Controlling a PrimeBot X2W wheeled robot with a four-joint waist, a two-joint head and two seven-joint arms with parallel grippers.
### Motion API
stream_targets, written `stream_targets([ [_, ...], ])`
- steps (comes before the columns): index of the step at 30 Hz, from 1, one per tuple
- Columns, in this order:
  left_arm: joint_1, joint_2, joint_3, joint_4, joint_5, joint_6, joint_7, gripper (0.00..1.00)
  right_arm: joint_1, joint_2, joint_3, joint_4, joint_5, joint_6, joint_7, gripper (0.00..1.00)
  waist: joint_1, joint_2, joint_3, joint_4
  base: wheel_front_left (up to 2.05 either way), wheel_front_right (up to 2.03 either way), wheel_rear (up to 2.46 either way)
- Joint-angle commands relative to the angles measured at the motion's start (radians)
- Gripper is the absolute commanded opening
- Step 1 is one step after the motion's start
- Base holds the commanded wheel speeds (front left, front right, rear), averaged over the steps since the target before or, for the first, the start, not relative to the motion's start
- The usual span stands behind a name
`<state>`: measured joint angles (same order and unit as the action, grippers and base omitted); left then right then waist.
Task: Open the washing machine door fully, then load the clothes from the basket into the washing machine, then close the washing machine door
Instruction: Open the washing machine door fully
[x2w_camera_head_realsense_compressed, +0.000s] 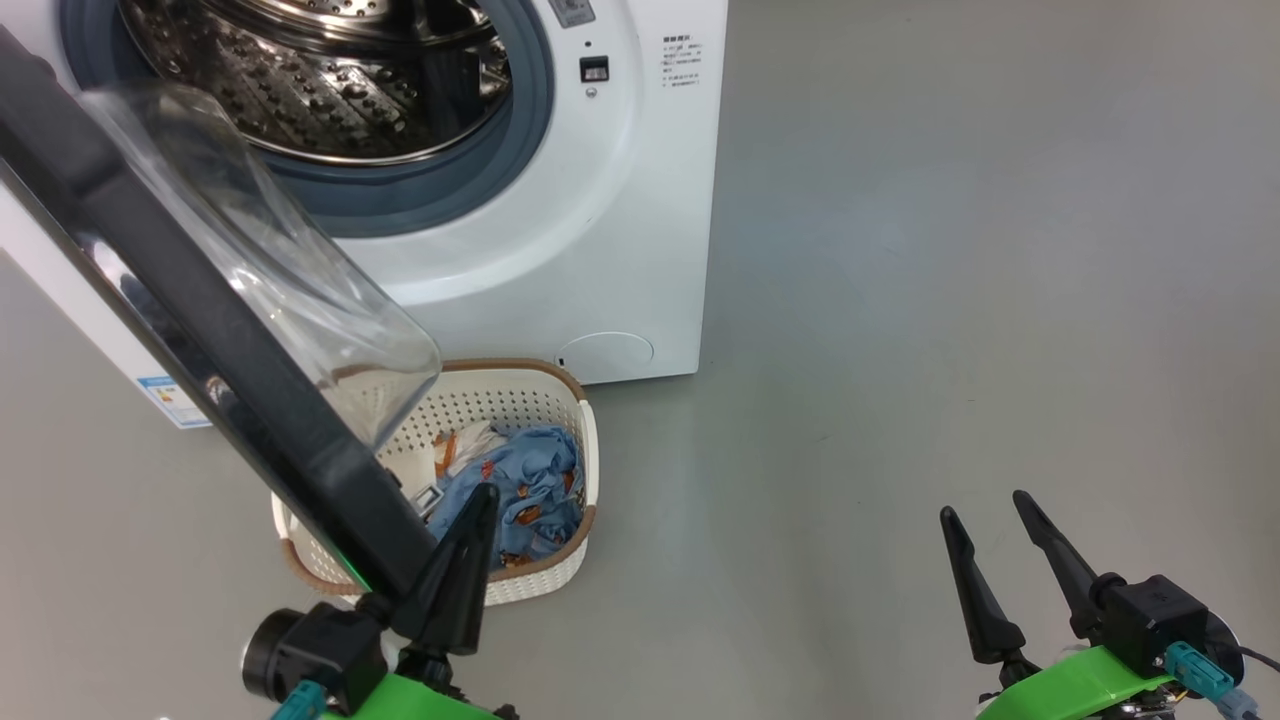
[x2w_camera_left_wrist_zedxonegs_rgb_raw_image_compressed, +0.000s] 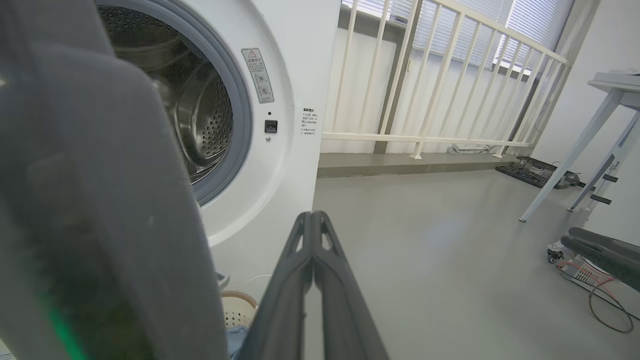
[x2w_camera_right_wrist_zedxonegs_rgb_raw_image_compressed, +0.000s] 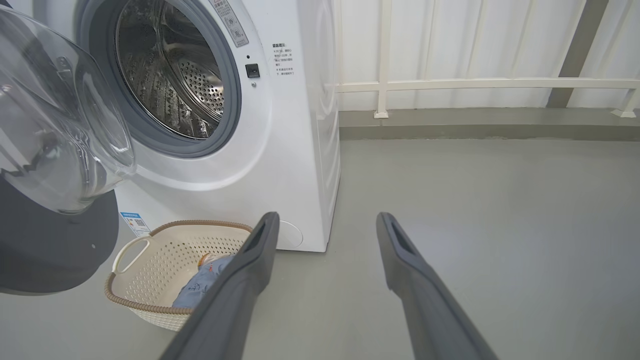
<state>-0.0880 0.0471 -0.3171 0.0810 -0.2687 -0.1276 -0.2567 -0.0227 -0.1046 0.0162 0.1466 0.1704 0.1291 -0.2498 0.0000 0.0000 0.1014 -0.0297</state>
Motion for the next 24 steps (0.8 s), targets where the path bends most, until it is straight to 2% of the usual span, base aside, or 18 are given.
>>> stream_targets([
  [1,-0.033,0.003,0.039,-0.012,-0.006,-0.002,-0.005,0.0,-0.033,-0.012,0.021,-0.02,0.001,0.002,-0.012,1.0,0.0,0.0,0.0,0.003,0.0,0.0,0.0],
  [24,0.003,0.003,0.109,0.0,-0.004,0.052,-0.005,0.0,-0.03,-0.003,0.027,-0.019,0.005,0.002,-0.012,1.0,0.0,0.0,0.004,0.086,0.0,0.0,0.0],
])
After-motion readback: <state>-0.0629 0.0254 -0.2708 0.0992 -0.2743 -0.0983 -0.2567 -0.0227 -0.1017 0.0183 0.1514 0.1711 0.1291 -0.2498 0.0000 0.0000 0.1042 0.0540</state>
